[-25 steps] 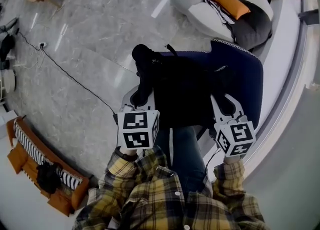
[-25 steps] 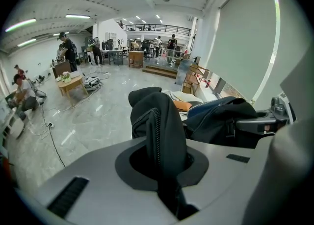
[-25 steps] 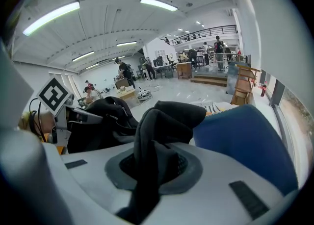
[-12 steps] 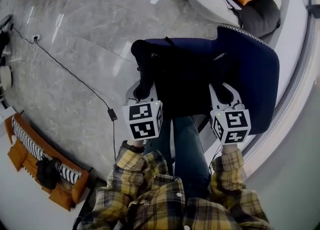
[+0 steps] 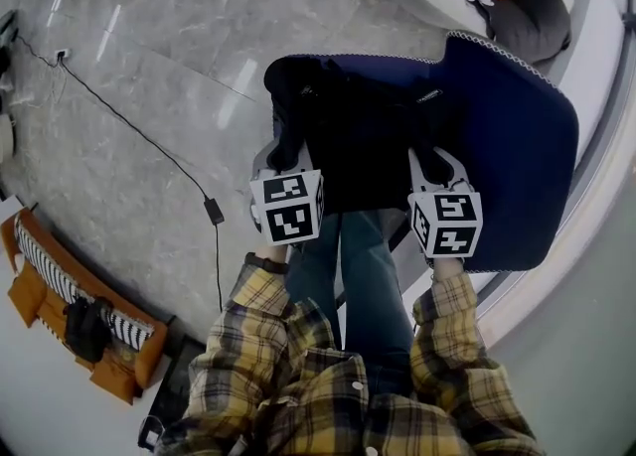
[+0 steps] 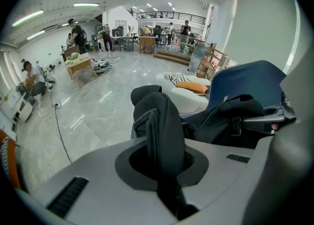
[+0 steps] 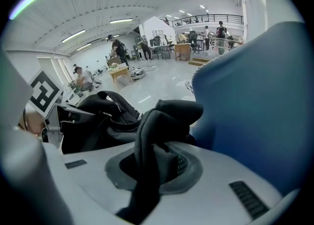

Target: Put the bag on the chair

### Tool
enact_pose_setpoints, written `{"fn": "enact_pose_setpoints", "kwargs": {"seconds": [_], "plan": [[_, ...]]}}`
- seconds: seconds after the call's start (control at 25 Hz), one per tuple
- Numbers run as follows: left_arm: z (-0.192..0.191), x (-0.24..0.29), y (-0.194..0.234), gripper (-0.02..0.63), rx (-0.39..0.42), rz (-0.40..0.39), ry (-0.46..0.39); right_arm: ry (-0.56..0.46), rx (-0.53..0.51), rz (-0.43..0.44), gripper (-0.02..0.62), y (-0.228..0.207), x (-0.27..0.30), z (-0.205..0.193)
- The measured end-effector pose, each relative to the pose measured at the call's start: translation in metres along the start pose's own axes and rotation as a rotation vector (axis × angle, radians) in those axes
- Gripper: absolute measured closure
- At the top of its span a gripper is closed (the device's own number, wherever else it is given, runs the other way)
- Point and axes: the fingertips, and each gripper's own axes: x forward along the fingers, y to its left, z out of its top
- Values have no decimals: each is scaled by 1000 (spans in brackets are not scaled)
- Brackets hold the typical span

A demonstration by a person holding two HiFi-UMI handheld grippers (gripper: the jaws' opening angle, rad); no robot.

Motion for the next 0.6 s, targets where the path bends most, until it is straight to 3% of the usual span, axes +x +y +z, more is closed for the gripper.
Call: {"fn": "enact_pose_setpoints", "kwargs": {"seconds": [0.6], "plan": [[-25,41,14,568,-18,28,10,28,-34,-26,531,-4,38,-18]]}}
